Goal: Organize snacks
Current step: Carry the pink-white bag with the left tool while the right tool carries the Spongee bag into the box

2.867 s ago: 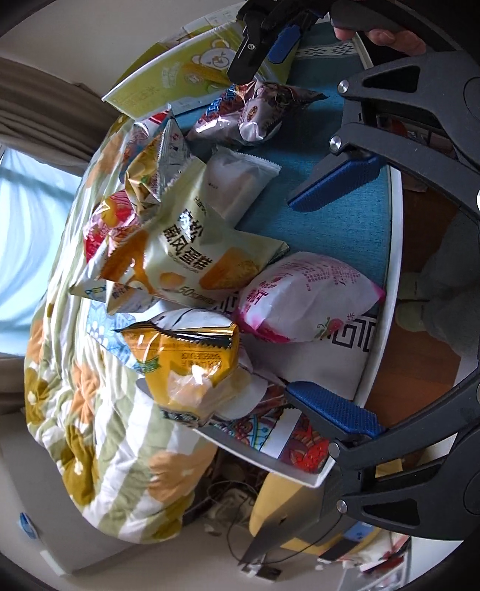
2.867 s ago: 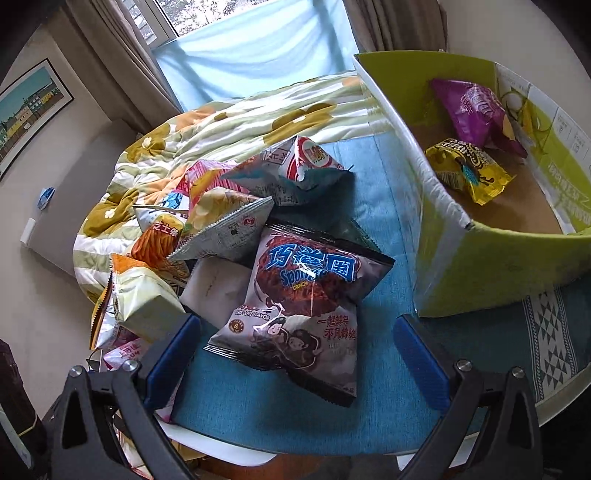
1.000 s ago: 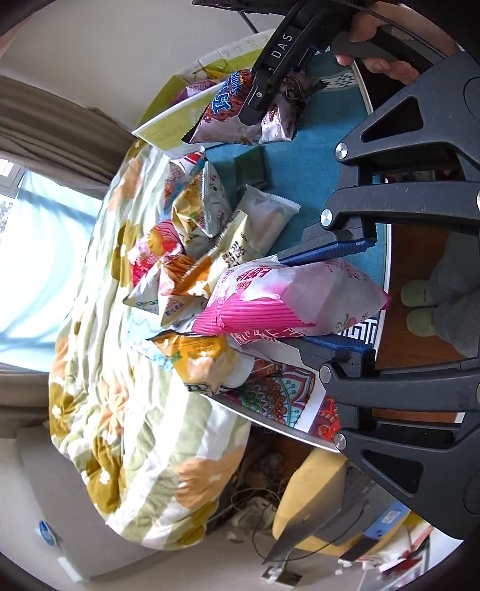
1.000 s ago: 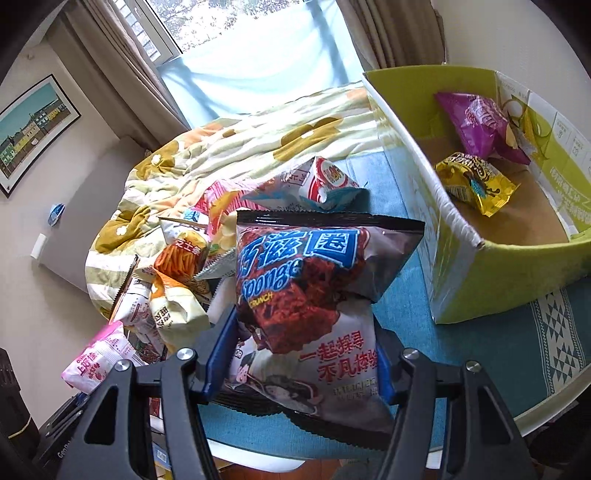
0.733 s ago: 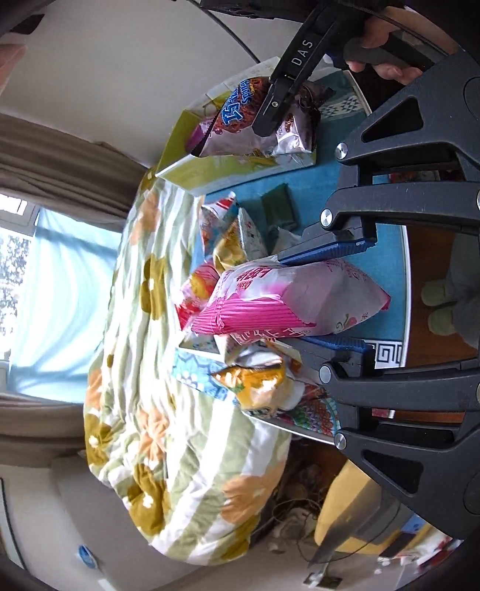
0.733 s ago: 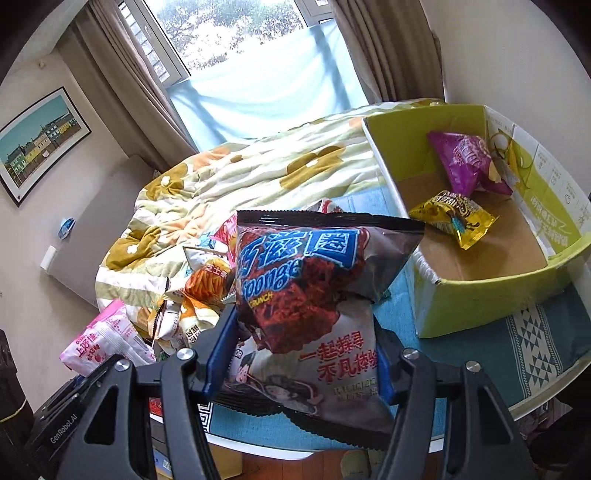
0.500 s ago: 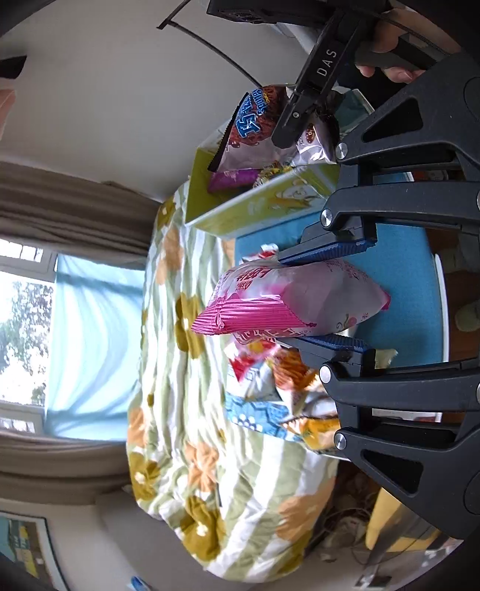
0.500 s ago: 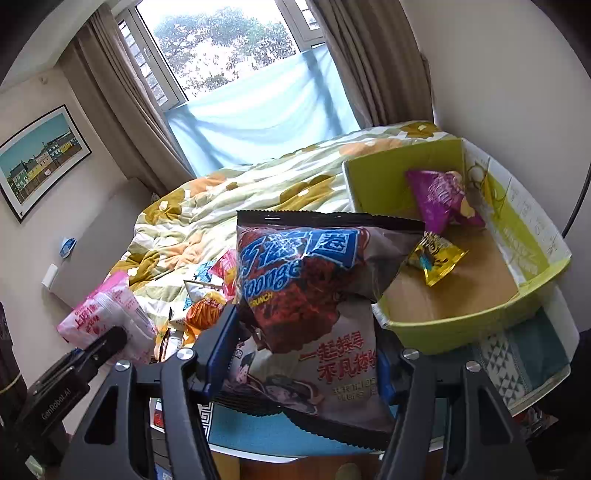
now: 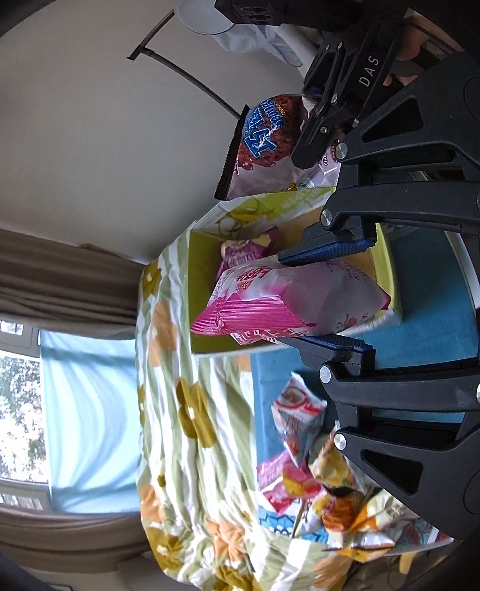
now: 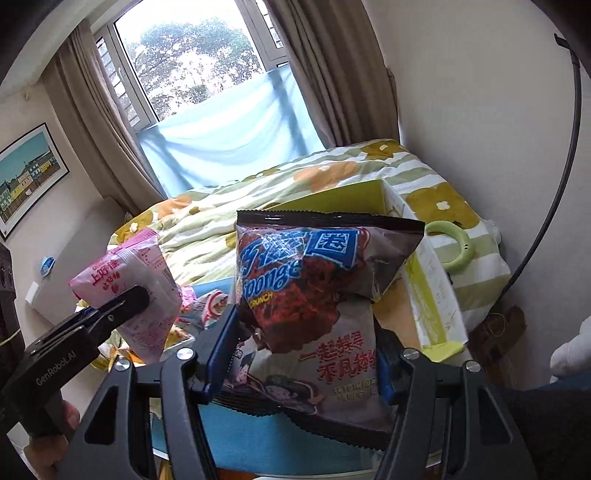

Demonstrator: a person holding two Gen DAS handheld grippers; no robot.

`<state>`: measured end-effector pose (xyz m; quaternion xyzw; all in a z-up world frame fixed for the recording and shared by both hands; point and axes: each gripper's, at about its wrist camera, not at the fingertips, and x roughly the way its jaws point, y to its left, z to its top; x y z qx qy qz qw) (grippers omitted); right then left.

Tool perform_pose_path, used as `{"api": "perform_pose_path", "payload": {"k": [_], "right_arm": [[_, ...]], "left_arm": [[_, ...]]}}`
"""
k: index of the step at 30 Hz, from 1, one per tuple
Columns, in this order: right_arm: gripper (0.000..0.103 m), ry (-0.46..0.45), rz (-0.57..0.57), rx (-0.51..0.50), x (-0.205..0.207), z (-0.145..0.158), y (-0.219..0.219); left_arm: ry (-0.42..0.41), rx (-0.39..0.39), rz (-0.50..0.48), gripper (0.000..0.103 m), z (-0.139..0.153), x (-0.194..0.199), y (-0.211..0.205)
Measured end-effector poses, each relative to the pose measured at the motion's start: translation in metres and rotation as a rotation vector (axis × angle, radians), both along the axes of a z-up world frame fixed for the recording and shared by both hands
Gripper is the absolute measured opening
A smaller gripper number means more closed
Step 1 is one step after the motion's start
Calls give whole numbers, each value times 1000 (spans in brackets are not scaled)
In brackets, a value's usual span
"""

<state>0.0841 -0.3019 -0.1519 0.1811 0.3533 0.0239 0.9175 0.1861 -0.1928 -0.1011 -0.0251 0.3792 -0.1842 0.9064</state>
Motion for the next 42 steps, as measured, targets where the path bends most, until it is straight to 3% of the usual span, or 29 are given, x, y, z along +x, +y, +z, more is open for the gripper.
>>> {"api": "perform_pose_path", "payload": {"k": [6, 15, 17, 18, 19, 31, 39, 41, 42], "right_arm": [[58, 57, 23, -1, 13, -19, -49], [58, 109, 112, -10, 37, -39, -75], [59, 116, 129, -23, 41, -41, -76], [58, 121, 140, -27, 43, -43, -76], [58, 125, 146, -27, 45, -44, -76], [60, 153, 188, -6, 59, -51, -68], [60, 223, 236, -34, 84, -80, -44], [66, 223, 242, -43, 85, -84, -42], [77, 211, 243, -47, 83, -84, -40]], "left_arm": [[99, 48, 11, 31, -40, 26, -60], [187, 131, 73, 35, -77, 43, -81], [184, 145, 97, 62, -75, 41, -80], [176, 151, 109, 96, -72, 39, -77], [152, 151, 122, 102, -69, 36, -72], [133, 251, 42, 102, -57, 20, -58], [144, 286, 53, 102, -62, 19, -51], [154, 281, 57, 102, -64, 20, -50], [156, 276, 59, 102, -64, 19, -48]]}}
